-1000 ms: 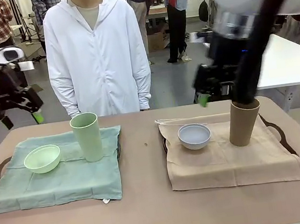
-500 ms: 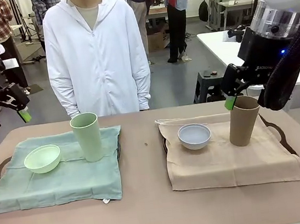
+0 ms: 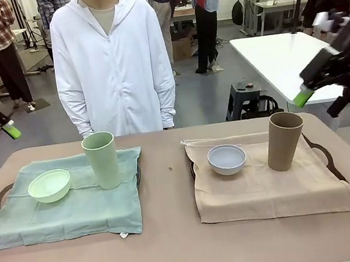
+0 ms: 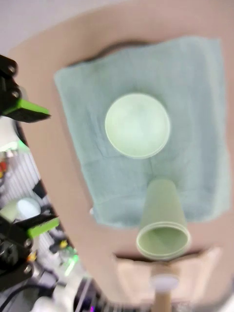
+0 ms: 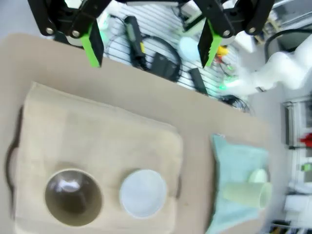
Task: Set up a tray with a mat and arrange the tableware.
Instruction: Place the Picnic Bowl and Reusable plastic cup back onto the Handle tray in front of the human's position.
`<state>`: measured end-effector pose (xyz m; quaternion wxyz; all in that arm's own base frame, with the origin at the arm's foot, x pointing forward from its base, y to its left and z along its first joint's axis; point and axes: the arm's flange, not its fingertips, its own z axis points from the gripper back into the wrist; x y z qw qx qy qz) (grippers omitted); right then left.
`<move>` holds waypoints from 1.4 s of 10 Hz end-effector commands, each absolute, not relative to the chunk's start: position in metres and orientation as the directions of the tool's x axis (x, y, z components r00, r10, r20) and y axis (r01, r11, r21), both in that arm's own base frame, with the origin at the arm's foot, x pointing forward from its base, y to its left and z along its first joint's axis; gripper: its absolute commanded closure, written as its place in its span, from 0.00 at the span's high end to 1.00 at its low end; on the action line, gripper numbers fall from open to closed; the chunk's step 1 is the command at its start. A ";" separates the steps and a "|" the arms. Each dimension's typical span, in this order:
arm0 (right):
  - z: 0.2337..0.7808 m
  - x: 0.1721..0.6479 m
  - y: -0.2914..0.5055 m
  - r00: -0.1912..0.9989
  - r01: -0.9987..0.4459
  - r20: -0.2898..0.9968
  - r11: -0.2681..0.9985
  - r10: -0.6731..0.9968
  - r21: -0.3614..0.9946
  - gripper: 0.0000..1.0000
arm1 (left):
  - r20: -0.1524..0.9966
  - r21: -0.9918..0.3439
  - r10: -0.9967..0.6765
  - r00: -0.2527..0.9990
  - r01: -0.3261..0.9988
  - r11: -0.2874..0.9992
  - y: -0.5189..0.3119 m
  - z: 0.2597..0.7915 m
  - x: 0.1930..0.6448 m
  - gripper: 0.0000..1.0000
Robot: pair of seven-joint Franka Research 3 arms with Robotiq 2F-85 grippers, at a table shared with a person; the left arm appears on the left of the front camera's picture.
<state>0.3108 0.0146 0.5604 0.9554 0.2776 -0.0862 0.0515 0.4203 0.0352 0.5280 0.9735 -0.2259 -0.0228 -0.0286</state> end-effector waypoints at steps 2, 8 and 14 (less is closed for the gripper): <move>0.525 0.266 -0.049 0.959 -0.218 0.283 0.626 -0.004 0.749 1.00 | 0.093 -0.649 -0.026 0.995 0.080 0.757 0.102 0.528 0.395 1.00; 0.471 0.213 -0.127 0.941 -0.211 0.299 0.414 -0.160 0.885 1.00 | 0.193 -0.828 0.103 0.976 0.106 0.551 0.187 0.509 0.361 1.00; 0.457 0.172 -0.158 0.911 -0.211 0.312 0.342 -0.270 0.915 1.00 | 0.185 -0.881 0.252 0.950 0.046 0.470 0.223 0.493 0.334 1.00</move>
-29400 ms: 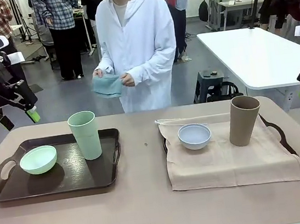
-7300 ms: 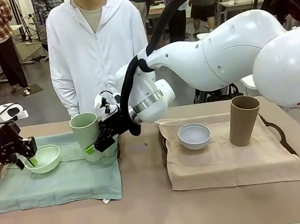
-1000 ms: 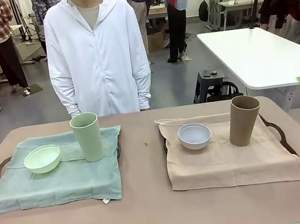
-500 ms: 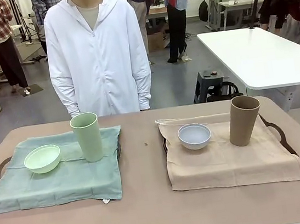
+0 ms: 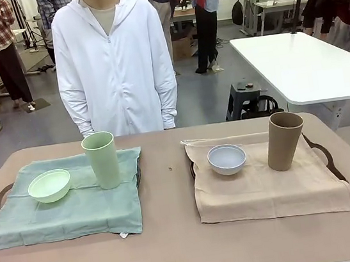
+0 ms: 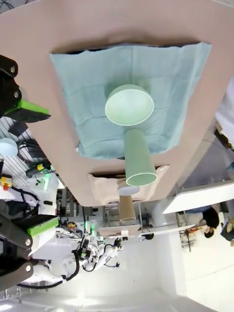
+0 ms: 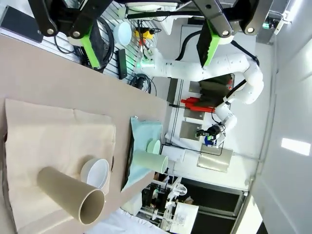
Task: Set up a tray with a mat and arrange the tableware.
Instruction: Place the Picnic Bowl and Reusable plastic cup back onto the Handle tray in front of the human's position.
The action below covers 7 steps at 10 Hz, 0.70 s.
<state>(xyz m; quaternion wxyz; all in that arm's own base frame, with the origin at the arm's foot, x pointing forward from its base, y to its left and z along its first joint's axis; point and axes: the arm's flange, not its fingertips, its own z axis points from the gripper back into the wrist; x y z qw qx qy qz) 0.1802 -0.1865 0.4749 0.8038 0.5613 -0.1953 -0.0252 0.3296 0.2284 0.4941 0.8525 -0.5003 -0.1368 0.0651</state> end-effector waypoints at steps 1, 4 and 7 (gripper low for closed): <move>0.458 0.174 -0.155 0.917 -0.190 0.292 0.348 -0.270 0.918 1.00 | 0.206 -0.860 0.226 0.952 0.065 0.506 0.216 0.492 0.334 1.00; 0.475 0.180 -0.186 0.922 -0.179 0.286 0.369 -0.260 0.912 1.00 | 0.168 -0.871 0.248 0.954 0.026 0.491 0.228 0.494 0.330 1.00; 0.475 0.180 -0.186 0.922 -0.179 0.286 0.369 -0.260 0.912 1.00 | 0.168 -0.871 0.248 0.954 0.026 0.491 0.228 0.494 0.330 1.00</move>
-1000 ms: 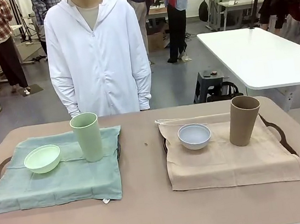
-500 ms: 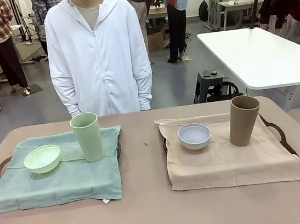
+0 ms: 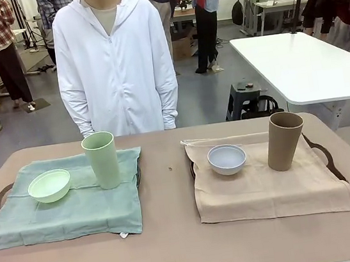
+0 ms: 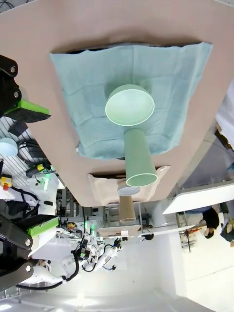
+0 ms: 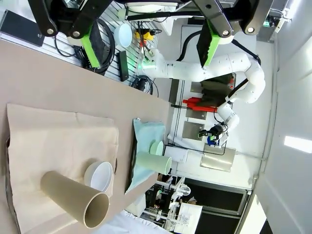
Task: Set up a tray with a mat and arrange the tableware.
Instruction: Place the Picnic Bowl and Reusable plastic cup back onto the Handle tray in front of the human's position.
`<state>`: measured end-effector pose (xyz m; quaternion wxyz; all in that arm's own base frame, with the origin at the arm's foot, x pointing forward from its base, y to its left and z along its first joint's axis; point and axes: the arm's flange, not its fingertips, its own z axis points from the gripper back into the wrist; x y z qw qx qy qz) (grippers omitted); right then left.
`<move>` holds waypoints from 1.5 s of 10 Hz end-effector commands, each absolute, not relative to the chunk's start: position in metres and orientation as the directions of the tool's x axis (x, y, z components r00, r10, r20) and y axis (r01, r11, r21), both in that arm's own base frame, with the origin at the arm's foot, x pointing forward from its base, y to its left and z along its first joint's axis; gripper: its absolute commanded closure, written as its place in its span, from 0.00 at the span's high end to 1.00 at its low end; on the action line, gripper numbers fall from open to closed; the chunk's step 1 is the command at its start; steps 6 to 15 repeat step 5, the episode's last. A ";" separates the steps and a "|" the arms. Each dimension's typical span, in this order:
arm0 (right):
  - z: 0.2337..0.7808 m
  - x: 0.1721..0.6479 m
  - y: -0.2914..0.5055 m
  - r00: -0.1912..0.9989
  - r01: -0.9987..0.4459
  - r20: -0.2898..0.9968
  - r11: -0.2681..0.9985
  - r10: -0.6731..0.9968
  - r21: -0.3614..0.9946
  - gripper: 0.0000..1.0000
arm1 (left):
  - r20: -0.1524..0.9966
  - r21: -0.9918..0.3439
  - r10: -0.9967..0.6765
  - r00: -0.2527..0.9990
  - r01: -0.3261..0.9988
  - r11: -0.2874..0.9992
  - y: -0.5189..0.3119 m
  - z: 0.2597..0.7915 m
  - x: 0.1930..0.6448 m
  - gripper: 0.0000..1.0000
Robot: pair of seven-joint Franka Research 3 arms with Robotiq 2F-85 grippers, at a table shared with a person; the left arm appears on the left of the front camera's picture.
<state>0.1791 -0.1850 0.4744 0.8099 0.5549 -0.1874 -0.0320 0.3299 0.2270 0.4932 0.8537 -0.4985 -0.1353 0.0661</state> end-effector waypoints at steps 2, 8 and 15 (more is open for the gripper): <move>0.475 0.180 -0.186 0.922 -0.179 0.286 0.369 -0.260 0.912 1.00 | 0.168 -0.871 0.248 0.954 0.026 0.491 0.228 0.494 0.330 1.00; 0.475 0.180 -0.186 0.922 -0.179 0.286 0.369 -0.260 0.912 1.00 | 0.168 -0.871 0.248 0.954 0.026 0.491 0.228 0.494 0.330 1.00; 0.475 0.180 -0.186 0.922 -0.179 0.286 0.369 -0.260 0.912 1.00 | 0.168 -0.871 0.248 0.954 0.026 0.491 0.228 0.494 0.330 1.00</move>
